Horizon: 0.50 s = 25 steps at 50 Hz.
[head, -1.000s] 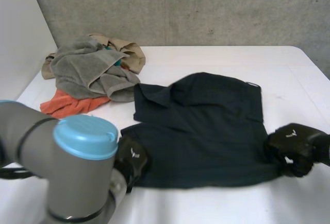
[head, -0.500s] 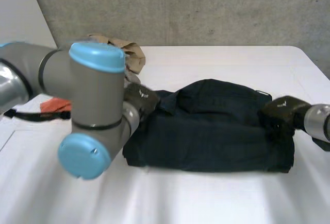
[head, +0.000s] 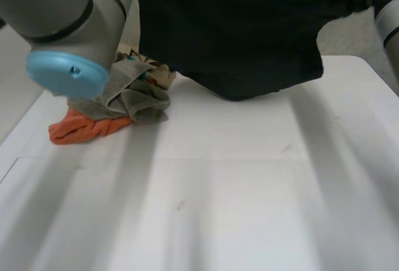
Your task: Fold the laundry.
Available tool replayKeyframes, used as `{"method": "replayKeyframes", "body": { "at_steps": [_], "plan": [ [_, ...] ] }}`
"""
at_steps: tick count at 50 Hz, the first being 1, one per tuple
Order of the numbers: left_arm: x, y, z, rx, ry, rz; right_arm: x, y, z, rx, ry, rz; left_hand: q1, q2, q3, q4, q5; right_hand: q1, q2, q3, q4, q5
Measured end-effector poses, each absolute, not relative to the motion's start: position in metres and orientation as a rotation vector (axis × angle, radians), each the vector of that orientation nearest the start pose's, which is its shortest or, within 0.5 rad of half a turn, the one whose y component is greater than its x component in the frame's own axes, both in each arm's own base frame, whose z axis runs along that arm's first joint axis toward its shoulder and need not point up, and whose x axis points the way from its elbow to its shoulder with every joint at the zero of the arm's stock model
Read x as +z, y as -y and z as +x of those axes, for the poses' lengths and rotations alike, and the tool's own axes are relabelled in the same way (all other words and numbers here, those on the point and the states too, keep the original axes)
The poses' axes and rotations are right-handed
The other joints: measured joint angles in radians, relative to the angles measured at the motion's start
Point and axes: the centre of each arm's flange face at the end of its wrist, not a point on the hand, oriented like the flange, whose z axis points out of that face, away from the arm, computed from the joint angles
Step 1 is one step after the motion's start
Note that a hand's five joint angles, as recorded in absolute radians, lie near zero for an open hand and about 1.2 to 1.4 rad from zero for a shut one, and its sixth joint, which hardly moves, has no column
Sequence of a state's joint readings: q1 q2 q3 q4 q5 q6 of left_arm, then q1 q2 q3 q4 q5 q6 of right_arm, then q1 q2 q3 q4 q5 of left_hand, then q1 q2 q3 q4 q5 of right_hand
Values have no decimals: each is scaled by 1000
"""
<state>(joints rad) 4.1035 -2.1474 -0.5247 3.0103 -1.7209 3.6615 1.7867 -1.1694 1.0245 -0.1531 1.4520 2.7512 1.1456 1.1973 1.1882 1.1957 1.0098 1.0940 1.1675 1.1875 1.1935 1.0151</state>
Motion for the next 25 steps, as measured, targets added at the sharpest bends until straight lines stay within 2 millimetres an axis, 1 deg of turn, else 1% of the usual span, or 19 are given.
{"method": "replayKeyframes", "body": {
  "at_steps": [3,8,9,11,14,15,16,17,18,20,23,24,25],
  "plan": [
    [380,284,-346,-2481,-1744,871,331,372,231,-2479,-1871,-780,0,0,0,0,0,0,5,0,0,1],
    [325,266,-348,-2298,-1976,1026,278,358,228,-2246,-2090,-890,0,0,0,0,0,0,5,0,0,1],
    [312,261,-347,-2249,-2023,1055,265,354,227,-2187,-2138,-913,0,0,0,0,0,0,5,0,0,1],
    [289,253,-344,-2149,-2103,1102,241,347,223,-2074,-2221,-959,0,0,0,0,0,0,5,0,0,1],
    [262,242,-338,-2014,-2194,1147,215,337,216,-1950,-2303,-1014,0,0,0,0,0,0,5,0,0,1],
    [250,236,-334,-1946,-2234,1166,205,331,213,-1895,-2337,-1042,0,0,0,0,0,0,5,0,0,1],
    [242,230,-331,-1894,-2263,1180,198,328,210,-1857,-2360,-1063,0,0,0,0,0,0,5,0,0,1],
    [237,227,-328,-1863,-2280,1190,194,324,208,-1828,-2377,-1082,0,0,0,0,0,0,5,0,0,1],
    [229,218,-324,-1802,-2312,1210,188,318,204,-1776,-2407,-1120,0,0,0,0,0,0,5,0,0,1],
    [223,206,-318,-1739,-2343,1235,185,310,200,-1722,-2434,-1164,0,0,0,0,0,0,6,0,0,1],
    [221,184,-310,-1658,-2376,1286,189,293,191,-1617,-2484,-1265,0,0,0,0,0,0,14,0,0,1],
    [223,174,-306,-1626,-2386,1311,191,287,187,-1577,-2502,-1302,0,0,0,0,0,0,14,0,0,1],
    [225,159,-301,-1572,-2400,1356,197,276,180,-1496,-2532,-1369,0,0,0,0,0,0,14,0,0,1]
  ]
}}
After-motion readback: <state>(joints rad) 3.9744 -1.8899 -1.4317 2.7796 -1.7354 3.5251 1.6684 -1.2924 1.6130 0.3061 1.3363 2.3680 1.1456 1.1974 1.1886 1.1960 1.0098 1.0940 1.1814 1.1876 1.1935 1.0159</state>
